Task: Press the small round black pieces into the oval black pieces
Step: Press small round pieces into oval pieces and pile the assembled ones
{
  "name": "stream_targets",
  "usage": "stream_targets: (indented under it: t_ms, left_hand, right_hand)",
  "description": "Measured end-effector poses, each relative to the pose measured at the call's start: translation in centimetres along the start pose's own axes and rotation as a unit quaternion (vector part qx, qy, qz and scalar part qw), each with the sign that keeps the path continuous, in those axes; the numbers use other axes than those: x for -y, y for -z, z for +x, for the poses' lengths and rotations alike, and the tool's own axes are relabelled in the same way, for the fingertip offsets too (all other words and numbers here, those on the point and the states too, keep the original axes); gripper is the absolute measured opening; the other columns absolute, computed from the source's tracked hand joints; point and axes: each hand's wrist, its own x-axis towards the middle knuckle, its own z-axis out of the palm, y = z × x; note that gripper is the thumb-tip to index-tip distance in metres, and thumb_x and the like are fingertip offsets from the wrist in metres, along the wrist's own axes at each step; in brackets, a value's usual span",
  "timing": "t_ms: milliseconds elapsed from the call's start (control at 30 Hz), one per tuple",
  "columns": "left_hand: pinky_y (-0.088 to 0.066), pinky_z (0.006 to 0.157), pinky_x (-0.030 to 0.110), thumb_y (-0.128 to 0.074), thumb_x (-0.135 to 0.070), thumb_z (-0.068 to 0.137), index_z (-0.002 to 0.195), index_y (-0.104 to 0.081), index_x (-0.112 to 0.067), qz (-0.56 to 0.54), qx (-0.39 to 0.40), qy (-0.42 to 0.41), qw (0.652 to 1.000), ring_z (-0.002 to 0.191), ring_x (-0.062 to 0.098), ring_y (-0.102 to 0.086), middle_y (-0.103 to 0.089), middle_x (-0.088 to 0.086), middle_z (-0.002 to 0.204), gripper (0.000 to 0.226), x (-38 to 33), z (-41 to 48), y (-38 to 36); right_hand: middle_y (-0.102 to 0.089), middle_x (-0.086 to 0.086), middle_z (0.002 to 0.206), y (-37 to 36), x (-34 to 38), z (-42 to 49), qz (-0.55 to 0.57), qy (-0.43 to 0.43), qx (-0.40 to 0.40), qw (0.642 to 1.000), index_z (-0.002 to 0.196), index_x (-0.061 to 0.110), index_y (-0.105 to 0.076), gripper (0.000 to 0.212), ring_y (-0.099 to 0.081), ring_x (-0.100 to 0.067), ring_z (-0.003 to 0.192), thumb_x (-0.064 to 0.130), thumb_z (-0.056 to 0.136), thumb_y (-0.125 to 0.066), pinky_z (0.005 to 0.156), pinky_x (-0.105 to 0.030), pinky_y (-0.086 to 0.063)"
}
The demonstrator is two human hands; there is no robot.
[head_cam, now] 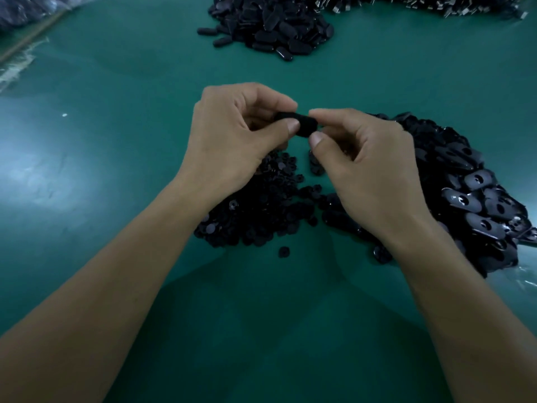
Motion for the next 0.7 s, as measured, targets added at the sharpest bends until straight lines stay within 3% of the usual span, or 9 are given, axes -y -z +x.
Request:
stream_targets:
  t_ms: [100, 233, 400, 533, 700]
  left_hand:
    - [-0.062, 0.073, 0.031, -0.081, -0.011, 0.083, 0.088, -0.074, -0.026, -0.003, -0.075, 0.028, 0.997, 0.066, 0.014, -0.075, -0.076, -0.008, 0.076, 0.017, 0.8, 1.2, 0.9]
    - [-0.063, 0.073, 0.032, -0.078, -0.014, 0.082, 0.095, -0.076, -0.022, 0.013, -0.145, 0.034, 0.989, 0.063, 0.015, -0.074, -0.075, -0.002, 0.084, 0.016, 2.2, 3.0, 2.6]
    - [-0.063, 0.076, 0.033, -0.076, -0.011, 0.081, 0.084, -0.072, -0.03, 0.057, -0.155, 0.078, 0.983, 0.061, 0.012, -0.073, -0.074, -0.003, 0.077, 0.019, 4.3, 5.1, 2.8]
    - [-0.06, 0.072, 0.021, -0.078, -0.01, 0.084, 0.087, -0.072, -0.028, 0.089, -0.15, 0.108, 0.979, 0.061, 0.006, -0.071, -0.073, -0.004, 0.077, 0.019, 5.7, 6.0, 2.2]
    - [-0.056, 0.078, 0.017, -0.079, -0.018, 0.085, 0.089, -0.072, -0.027, 0.142, -0.14, 0.117, 0.973, 0.082, 0.011, -0.071, -0.073, 0.0, 0.085, 0.012, 6.1, 7.2, 1.7]
  right_hand:
    - [-0.056, 0.004, 0.106, 0.7, -0.4, -0.2, -0.196, 0.005, 0.013, 0.981, 0.135, 0.019, -0.061, 0.038, -0.054, -0.014, 0.107, 0.031, 0.1, -0.058, 0.098, -0.024, -0.037]
    - [-0.049, -0.013, 0.122, 1.8, -0.7, -0.1, -0.359, -0.076, 0.032, 0.93, 0.133, 0.018, -0.06, 0.041, -0.038, -0.034, 0.121, 0.042, 0.1, -0.053, 0.1, -0.041, -0.033]
    - [-0.055, -0.016, 0.128, 2.1, -0.6, -0.1, -0.385, -0.141, 0.088, 0.908, 0.13, 0.02, -0.059, 0.034, -0.041, -0.039, 0.124, 0.037, 0.102, -0.049, 0.101, -0.048, -0.035]
    - [-0.06, -0.012, 0.119, 2.1, -0.6, -0.1, -0.38, -0.146, 0.074, 0.91, 0.121, 0.019, -0.062, 0.026, -0.046, -0.038, 0.119, 0.033, 0.102, -0.051, 0.098, -0.046, -0.037]
    - [-0.062, -0.01, 0.113, 2.1, -0.9, -0.1, -0.369, -0.145, 0.062, 0.916, 0.115, 0.017, -0.064, 0.025, -0.049, -0.036, 0.115, 0.034, 0.101, -0.052, 0.095, -0.045, -0.038]
